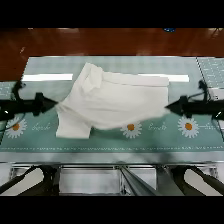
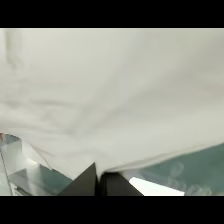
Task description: Fold the shirts.
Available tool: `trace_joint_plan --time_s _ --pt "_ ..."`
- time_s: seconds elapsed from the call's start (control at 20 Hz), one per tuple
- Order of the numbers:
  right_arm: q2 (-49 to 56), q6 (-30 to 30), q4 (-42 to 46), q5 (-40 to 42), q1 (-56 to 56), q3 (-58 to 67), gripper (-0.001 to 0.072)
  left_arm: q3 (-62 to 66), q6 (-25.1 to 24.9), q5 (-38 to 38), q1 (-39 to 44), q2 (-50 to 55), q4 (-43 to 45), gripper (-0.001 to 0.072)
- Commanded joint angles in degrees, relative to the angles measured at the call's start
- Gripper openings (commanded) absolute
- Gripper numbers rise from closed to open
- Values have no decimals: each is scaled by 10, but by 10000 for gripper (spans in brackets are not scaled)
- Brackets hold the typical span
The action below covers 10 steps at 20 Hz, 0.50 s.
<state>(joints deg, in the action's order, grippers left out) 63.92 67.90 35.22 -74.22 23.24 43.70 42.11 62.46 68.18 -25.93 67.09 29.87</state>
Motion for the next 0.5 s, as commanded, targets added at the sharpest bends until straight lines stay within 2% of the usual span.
trace_joint_plan --time_s 0.0,0.25,0.45 --pt "-45 37 -14 -7 -18 226 20 141 -6 24 0 -84 -74 28" --pt "-79 96 65 -14 -18 565 20 407 53 40 -1 -152 -61 28" --pt "-155 122 148 -13 -18 658 20 562 116 64 -1 -195 87 28"
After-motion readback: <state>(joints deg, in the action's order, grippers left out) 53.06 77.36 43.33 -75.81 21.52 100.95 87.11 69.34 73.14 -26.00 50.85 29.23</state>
